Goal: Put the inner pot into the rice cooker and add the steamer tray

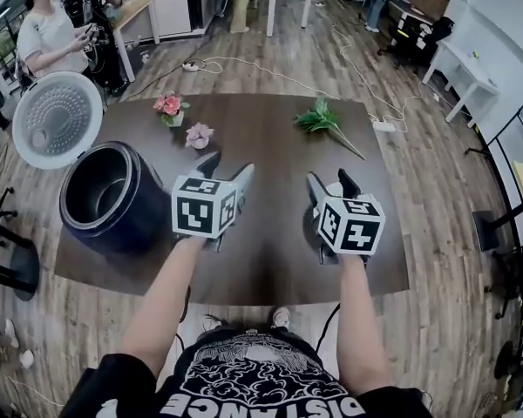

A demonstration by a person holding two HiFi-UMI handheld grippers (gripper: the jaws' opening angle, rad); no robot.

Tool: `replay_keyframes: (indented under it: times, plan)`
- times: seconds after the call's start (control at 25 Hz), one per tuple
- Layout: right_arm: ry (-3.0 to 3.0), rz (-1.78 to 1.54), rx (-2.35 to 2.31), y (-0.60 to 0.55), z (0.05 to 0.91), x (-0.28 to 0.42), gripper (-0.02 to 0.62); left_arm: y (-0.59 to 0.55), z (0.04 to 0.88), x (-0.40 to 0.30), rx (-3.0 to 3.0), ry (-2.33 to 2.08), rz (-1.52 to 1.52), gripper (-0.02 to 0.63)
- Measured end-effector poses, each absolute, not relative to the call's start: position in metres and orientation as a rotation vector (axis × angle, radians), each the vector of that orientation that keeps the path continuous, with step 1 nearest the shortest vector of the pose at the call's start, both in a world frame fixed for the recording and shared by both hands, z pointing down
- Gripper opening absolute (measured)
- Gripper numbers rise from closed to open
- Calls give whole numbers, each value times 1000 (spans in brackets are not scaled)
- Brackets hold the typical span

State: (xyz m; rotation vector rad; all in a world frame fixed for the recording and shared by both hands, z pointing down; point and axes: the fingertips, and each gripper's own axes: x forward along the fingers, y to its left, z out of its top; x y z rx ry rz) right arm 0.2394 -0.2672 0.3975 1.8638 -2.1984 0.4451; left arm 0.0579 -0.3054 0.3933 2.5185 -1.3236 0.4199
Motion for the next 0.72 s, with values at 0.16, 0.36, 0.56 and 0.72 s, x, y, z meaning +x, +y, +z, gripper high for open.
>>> replay_keyframes:
  times: [0.16, 0.36, 0.56, 0.72]
  plan:
    - [-2155, 465, 1924, -251, 402, 280, 288, -298, 405, 100, 2537, -1235, 448, 284]
    - [-2121, 532, 1985, -233, 412, 328, 301, -287, 418, 147, 2556, -1129, 484, 304]
    - [-2107, 601, 2003, -221, 428, 365, 310, -287, 430, 176, 2533, -1101, 476, 304]
    - [-2083, 649, 1992, -216, 445, 390, 311, -285, 445, 204, 2523, -1058, 488, 304]
